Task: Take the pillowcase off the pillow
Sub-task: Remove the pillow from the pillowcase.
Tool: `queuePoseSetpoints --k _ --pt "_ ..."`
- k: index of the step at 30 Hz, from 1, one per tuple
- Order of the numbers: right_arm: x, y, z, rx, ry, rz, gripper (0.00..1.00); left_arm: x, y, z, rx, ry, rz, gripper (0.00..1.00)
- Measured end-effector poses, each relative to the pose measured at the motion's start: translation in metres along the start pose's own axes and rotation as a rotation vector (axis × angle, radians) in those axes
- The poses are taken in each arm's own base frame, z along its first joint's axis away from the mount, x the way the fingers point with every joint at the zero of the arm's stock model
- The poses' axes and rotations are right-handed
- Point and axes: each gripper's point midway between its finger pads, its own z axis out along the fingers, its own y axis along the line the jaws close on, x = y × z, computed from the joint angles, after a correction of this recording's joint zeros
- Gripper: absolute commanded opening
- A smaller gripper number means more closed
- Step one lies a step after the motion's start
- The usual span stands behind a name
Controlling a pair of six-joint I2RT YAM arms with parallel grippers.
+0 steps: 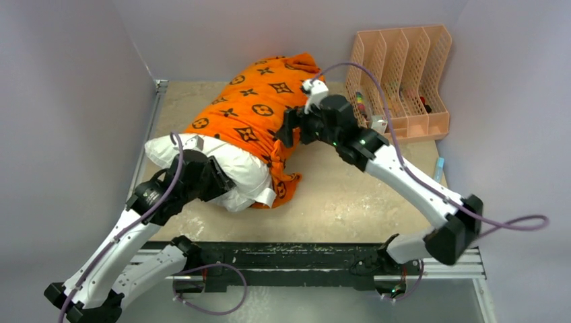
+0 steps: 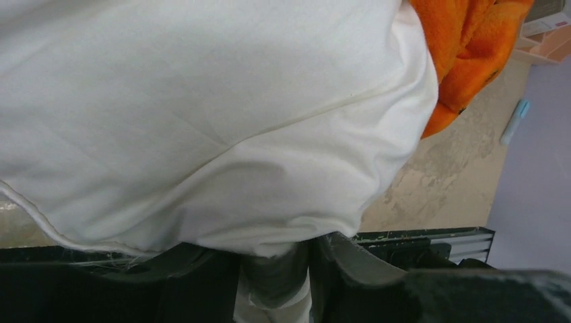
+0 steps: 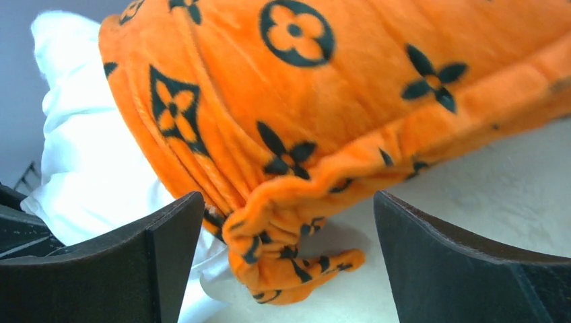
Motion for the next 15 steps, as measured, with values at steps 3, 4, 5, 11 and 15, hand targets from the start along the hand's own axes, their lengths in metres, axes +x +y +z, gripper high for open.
queuePoseSetpoints --k 3,4,5,11,15 --pt "-0.011 0.013 0.03 -0.049 0.061 -0.068 0.99 -0.003 -0.002 0.0 0.006 -0.012 -0.004 0.64" --pt "-0.013 0.016 0.04 -0.061 0.077 -0.089 0.99 -0.004 -0.002 0.0 0.003 -0.016 -0.005 0.67" --pt "-0.015 0.018 0.052 -0.07 0.1 -0.115 0.99 -0.006 -0.003 0.0 0.0 -0.022 -0.004 0.7" --pt "-0.005 0.014 0.115 -0.065 0.222 -0.217 0.57 -0.035 -0.017 -0.014 -0.023 -0.095 0.002 0.77" --pt "0.033 -0.004 0.128 -0.017 0.335 -0.23 0.05 -0.064 -0.033 -0.037 0.02 -0.201 -0.007 0.79"
